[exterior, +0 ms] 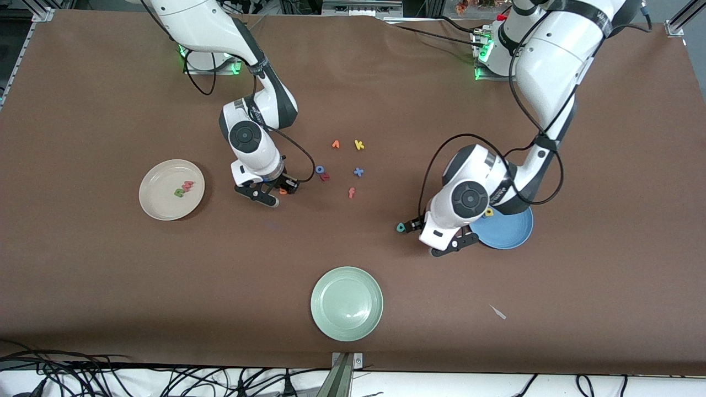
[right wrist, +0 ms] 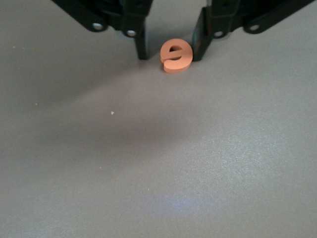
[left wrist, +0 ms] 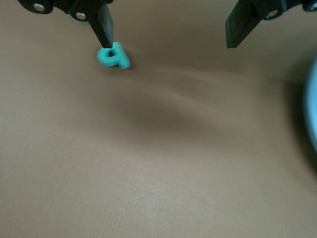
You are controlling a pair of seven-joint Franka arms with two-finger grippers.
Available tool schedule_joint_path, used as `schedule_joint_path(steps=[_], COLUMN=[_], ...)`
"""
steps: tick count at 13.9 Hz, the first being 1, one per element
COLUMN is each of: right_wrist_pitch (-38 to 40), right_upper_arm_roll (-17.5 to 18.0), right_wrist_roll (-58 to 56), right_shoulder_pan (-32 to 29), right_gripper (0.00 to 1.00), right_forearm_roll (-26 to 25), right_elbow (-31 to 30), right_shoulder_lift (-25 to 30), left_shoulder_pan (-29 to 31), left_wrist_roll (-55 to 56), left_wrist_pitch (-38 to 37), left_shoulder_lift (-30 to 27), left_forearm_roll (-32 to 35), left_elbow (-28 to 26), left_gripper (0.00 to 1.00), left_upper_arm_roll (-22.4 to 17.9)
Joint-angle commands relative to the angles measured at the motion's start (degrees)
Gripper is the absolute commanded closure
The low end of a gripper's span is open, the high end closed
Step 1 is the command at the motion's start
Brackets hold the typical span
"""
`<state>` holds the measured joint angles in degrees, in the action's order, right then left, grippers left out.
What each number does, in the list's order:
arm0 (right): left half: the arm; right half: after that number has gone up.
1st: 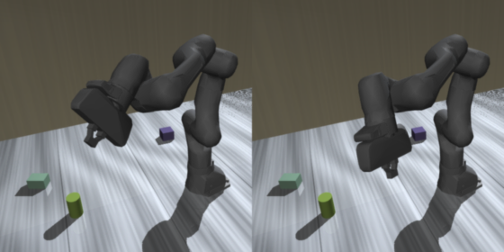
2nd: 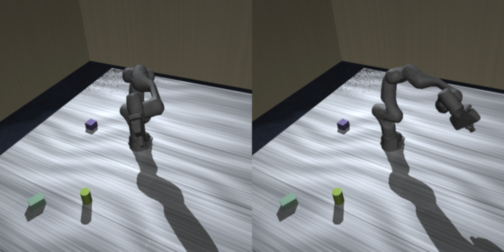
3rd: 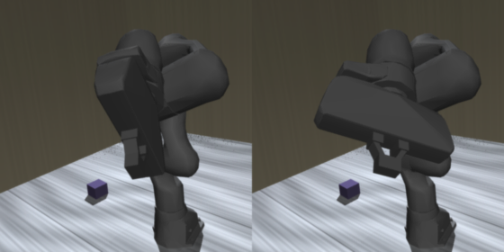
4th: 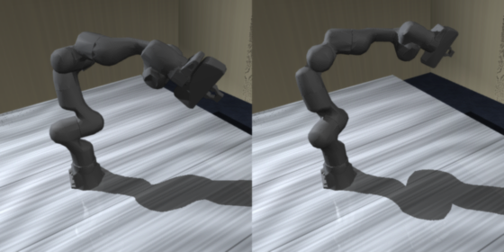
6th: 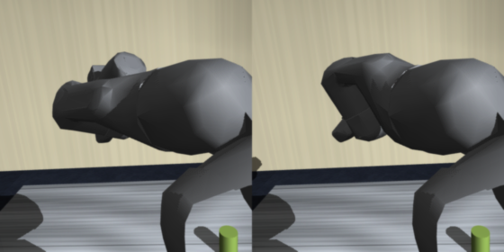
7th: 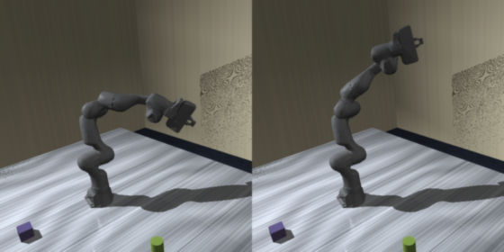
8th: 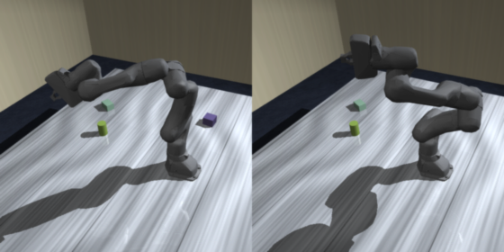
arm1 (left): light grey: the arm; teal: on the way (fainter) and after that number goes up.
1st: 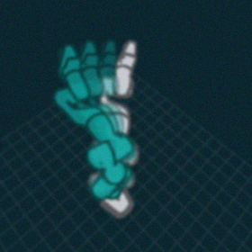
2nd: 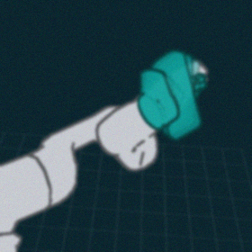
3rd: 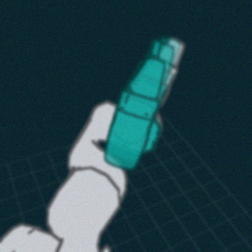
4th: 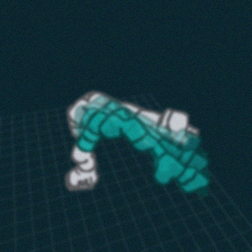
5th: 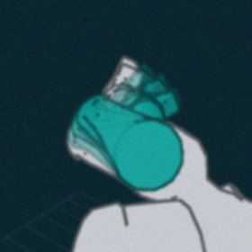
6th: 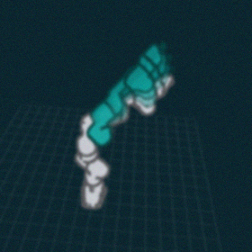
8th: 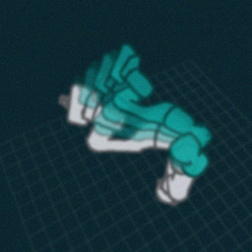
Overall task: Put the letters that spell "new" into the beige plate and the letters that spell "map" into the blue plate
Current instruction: 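Drop the 6 onto the white plate while the left gripper grasps a letter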
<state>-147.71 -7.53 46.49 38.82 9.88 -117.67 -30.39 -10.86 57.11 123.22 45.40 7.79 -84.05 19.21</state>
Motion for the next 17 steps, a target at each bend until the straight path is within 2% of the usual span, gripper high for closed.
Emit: schedule_joint_path(steps=[1,2,5,7,8,9,12,15,16,17], right_wrist_pitch=[-0.57,0.22,9.68,18.47,20.51,22.44,28.16,31.42,31.51,31.43], right_upper_arm_roll=[0.41,0.41,-1.42,-5.37,-6.96,-8.89,-15.12,-21.62,-23.82,-24.89], right_wrist_roll=[-0.08,-0.51,-2.26,-10.84,-16.63,-20.95,-31.43,-41.52,-45.04,-47.25], right_shoulder_pan=[0.46,0.03,-0.15,-0.15,-0.15,-0.15,-0.06,-0.15,-0.41,-1.2], right_gripper=[0.89,0.96,0.98,0.98,0.98,0.98,0.98,0.98,0.98,0.97], right_forearm_roll=[0.84,0.84,0.58,0.49,0.49,0.32,0.23,-0.39,-0.39,-0.3], right_elbow=[-0.11,0.51,5.41,7.1,6.76,6.75,6.58,6.49,6.23,6.14], right_shoulder_lift=[-0.03,0.32,1.29,3.39,5.06,6.03,7.7,7.1,6.05,5.17], left_shoulder_pan=[-2.15,-2.67,-4.17,-4.17,-4.17,-4.7,-6.11,-6.28,-6.28,-6.28], left_wrist_roll=[12.54,15.11,15.75,15.4,15.4,15.4,15.84,15.75,15.75,15.75], left_wrist_pitch=[4.9,7.1,7.38,7.47,7.47,7.47,7.65,7.82,7.82,7.82], left_shoulder_lift=[2.94,3.47,4.35,4.61,4.88,5.05,5.76,6.02,6.02,6.02], left_forearm_roll=[-0.94,-0.94,-0.67,-0.59,-0.59,-0.5,-0.5,-0.5,-0.41,-0.41], left_elbow=[3.01,3.01,3.01,3.01,3.01,2.92,2.92,2.92,2.84,2.83], left_gripper=[0.0,0.0,0.01,0.24,0.35,0.42,0.54,0.54,0.6,0.72], left_upper_arm_roll=[-0.84,-0.92,-1.71,-1.98,-2.07,-2.07,-2.86,-2.95,-2.95,-2.95])
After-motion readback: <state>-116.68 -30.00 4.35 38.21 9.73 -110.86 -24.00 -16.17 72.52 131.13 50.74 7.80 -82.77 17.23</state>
